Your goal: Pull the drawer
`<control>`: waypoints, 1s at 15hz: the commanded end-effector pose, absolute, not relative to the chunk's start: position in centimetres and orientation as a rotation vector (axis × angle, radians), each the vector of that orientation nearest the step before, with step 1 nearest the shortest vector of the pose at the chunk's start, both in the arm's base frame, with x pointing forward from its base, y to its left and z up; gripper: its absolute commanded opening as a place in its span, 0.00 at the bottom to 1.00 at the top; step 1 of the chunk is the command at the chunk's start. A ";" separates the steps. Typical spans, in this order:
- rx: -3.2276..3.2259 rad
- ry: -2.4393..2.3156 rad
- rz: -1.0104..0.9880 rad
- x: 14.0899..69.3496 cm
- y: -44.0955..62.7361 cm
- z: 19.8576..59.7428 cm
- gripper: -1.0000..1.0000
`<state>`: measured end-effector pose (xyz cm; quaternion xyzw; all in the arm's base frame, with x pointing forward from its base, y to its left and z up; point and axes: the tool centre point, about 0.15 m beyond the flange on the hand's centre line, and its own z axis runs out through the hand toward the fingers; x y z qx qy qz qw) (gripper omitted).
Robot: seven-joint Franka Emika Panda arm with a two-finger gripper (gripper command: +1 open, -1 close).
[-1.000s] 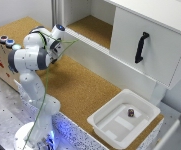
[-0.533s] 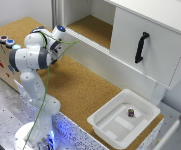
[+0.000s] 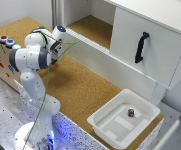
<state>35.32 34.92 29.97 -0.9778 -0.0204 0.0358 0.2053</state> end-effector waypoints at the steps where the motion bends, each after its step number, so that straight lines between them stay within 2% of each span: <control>1: -2.651 0.037 0.014 33.2 30.9 29.9 0.00; 15: -2.654 0.107 0.014 32.1 21.1 29.6 0.00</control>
